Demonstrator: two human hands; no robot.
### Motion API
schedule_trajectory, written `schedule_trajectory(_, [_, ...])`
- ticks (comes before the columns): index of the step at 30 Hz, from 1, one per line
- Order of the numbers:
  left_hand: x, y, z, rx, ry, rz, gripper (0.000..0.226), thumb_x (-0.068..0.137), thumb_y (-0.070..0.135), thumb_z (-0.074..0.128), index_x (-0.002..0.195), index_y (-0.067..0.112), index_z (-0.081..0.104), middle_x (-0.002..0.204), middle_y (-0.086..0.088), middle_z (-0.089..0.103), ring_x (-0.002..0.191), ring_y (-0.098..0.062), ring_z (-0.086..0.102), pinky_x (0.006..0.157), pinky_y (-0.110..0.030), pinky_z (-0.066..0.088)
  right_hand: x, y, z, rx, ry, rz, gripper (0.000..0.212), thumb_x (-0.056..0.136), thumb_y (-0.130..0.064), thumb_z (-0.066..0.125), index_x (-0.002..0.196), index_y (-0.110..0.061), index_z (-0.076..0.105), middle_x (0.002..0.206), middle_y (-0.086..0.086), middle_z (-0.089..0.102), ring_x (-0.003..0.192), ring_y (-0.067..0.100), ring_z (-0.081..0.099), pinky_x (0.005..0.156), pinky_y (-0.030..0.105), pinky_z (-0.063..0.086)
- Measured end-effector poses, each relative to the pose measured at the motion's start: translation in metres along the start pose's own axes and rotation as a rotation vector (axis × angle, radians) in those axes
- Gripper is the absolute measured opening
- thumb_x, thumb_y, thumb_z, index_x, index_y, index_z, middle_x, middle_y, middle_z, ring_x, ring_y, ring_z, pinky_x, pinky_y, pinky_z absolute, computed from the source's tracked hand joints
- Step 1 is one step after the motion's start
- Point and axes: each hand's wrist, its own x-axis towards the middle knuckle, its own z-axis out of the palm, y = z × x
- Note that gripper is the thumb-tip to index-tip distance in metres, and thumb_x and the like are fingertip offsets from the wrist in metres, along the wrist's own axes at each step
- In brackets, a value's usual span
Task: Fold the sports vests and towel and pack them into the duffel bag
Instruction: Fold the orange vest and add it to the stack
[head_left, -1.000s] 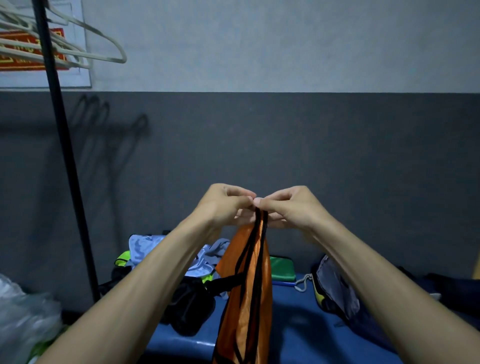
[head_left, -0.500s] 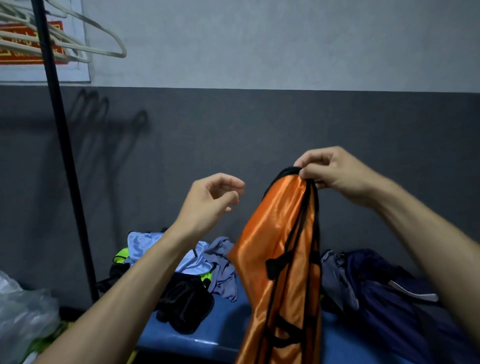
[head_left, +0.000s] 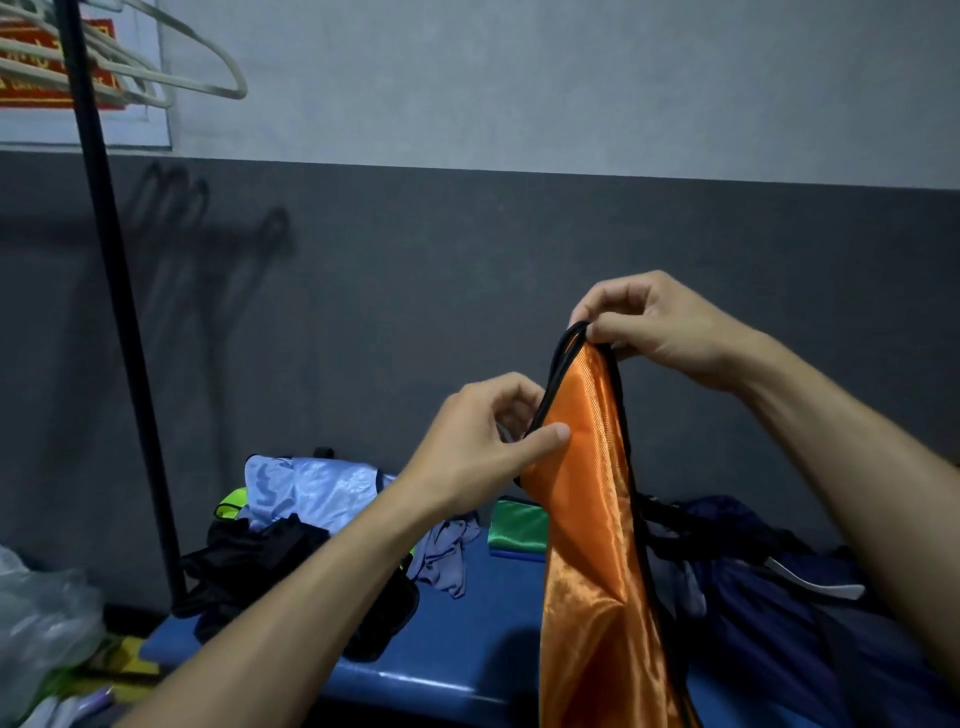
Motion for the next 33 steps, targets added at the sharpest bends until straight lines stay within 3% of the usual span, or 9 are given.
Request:
schedule_trajectory(5, [-0.01,-0.008,-0.007,-0.053,-0.248,-0.027,0.026,0.099,0.036,0.067,0.091,0.012,0.069,0.085,-0.01,0.071,0.078,-0.024,0.071,0.072,-0.042,0.059,-0.001,0.015,-0.002,0.036,0.114,-0.012,0.014,0.094,0.002,0.06,0.094,-0.003,0.073,0.093,0.018,0.074,0.082,0.019,0.067,0.078,0.032,0.055])
schedule_trajectory(9, [-0.011,-0.016,-0.025,0.461,-0.209,0.188,0.033,0.1,0.047,0.06,0.078,0.023,0.057,0.069,0.002,0.062,0.066,-0.019,0.061,0.062,-0.039,0.046,-0.007,0.037,0.0,0.043,0.125,0.009,0.013,0.094,0.001,0.065,0.094,-0.007,0.075,0.09,0.012,0.076,0.081,0.015,0.069,0.077,0.028,0.055])
schedule_trajectory(11, [-0.001,-0.011,-0.042,0.811,-0.099,0.386,0.034,0.095,0.05,0.058,0.073,0.028,0.045,0.062,0.01,0.049,0.067,-0.017,0.055,0.066,-0.035,0.037,-0.011,0.048,0.003,0.102,0.132,0.024,0.012,0.095,0.0,0.065,0.097,-0.006,0.075,0.091,0.009,0.077,0.083,0.015,0.071,0.079,0.027,0.056])
schedule_trajectory(13, [0.013,0.001,-0.068,0.954,-0.054,0.473,0.029,0.087,0.052,0.061,0.073,0.034,0.044,0.062,0.013,0.048,0.075,-0.019,0.056,0.07,-0.035,0.034,-0.016,0.058,0.007,0.172,0.105,0.035,0.011,0.095,-0.002,0.066,0.102,-0.005,0.074,0.095,0.01,0.077,0.087,0.017,0.072,0.082,0.026,0.056])
schedule_trajectory(18, [0.038,0.033,-0.105,1.193,-0.251,0.34,0.045,0.075,0.068,0.054,0.075,0.022,0.055,0.07,0.01,0.058,0.093,-0.012,0.043,0.089,-0.042,0.033,-0.026,0.07,0.016,0.372,-0.029,0.068,0.019,0.095,-0.003,0.064,0.113,0.0,0.069,0.109,0.018,0.073,0.098,0.022,0.07,0.086,0.026,0.056])
schedule_trajectory(22, [0.05,0.045,-0.123,0.982,-0.427,0.201,0.065,0.082,0.078,0.049,0.074,0.014,0.059,0.067,0.003,0.058,0.079,-0.019,0.054,0.08,-0.038,0.044,-0.027,0.072,0.024,0.492,-0.094,0.151,0.021,0.098,-0.006,0.06,0.117,-0.002,0.067,0.105,0.009,0.073,0.097,0.016,0.07,0.087,0.026,0.055])
schedule_trajectory(25, [0.059,0.049,-0.13,0.689,-0.549,0.046,0.054,0.101,0.056,0.05,0.069,0.013,0.056,0.062,0.011,0.046,0.058,-0.008,0.042,0.061,-0.03,0.041,-0.023,0.074,0.031,0.5,-0.135,0.236,0.018,0.101,-0.01,0.057,0.114,-0.009,0.07,0.109,0.008,0.073,0.103,0.019,0.068,0.098,0.035,0.048])
schedule_trajectory(30, [0.074,0.043,-0.126,0.978,-0.412,0.136,0.028,0.096,0.043,0.065,0.081,0.02,0.069,0.074,0.006,0.065,0.067,-0.008,0.058,0.066,-0.028,0.044,-0.019,0.066,0.053,0.393,-0.001,0.229,0.025,0.107,-0.016,0.048,0.107,-0.011,0.073,0.1,0.008,0.076,0.091,0.015,0.069,0.089,0.032,0.051])
schedule_trajectory(33, [0.075,0.041,-0.124,0.923,-0.305,0.128,0.024,0.085,0.044,0.079,0.071,0.027,0.069,0.065,0.013,0.065,0.064,-0.002,0.059,0.059,-0.022,0.042,-0.022,0.067,0.069,0.262,0.142,0.127,0.028,0.109,-0.022,0.047,0.109,-0.011,0.074,0.098,0.005,0.076,0.089,0.018,0.071,0.088,0.032,0.055])
